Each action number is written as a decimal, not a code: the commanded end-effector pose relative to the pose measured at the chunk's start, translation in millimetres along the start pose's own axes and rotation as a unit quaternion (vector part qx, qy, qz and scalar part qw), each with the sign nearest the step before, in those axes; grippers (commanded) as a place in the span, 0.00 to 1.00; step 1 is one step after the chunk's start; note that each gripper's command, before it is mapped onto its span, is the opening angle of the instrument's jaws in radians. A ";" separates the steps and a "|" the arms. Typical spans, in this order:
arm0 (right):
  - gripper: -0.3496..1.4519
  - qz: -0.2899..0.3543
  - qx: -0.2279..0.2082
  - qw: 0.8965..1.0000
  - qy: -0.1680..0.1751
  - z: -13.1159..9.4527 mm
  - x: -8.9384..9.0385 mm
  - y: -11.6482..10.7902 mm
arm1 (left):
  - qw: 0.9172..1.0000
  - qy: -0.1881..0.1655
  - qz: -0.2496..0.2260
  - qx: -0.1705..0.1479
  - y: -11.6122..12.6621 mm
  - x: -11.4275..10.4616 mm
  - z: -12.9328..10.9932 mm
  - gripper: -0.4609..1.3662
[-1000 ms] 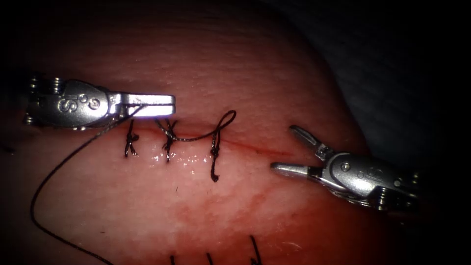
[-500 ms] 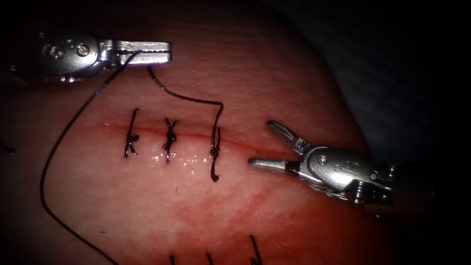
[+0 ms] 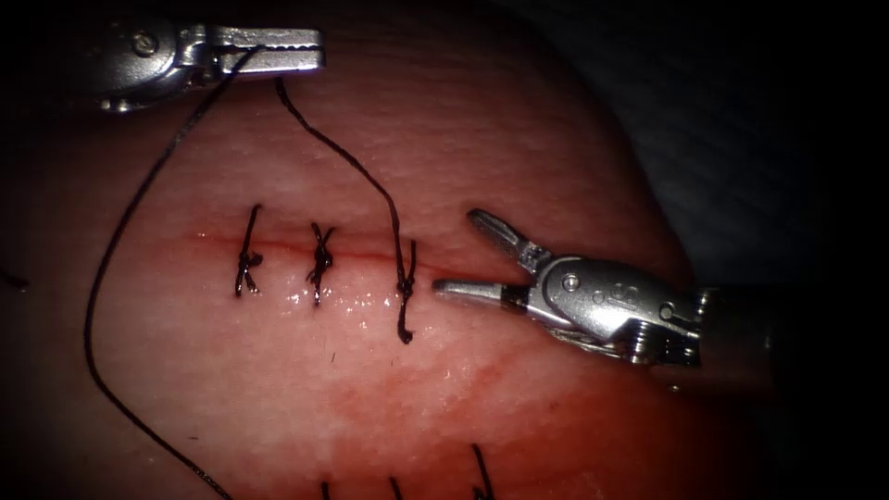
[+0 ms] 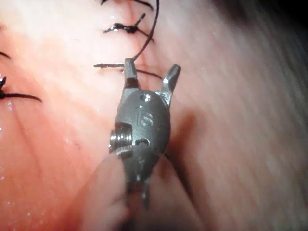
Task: Wound Closure
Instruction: Pull the suture up with the left arm to tension and cut the suture with the right arm
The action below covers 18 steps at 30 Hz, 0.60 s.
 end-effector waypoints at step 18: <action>0.78 0.004 0.008 1.000 -0.011 3.3 0.5 -2.0 | 1.000 -0.008 0.005 0.002 1.0 1.2 1.0 0.06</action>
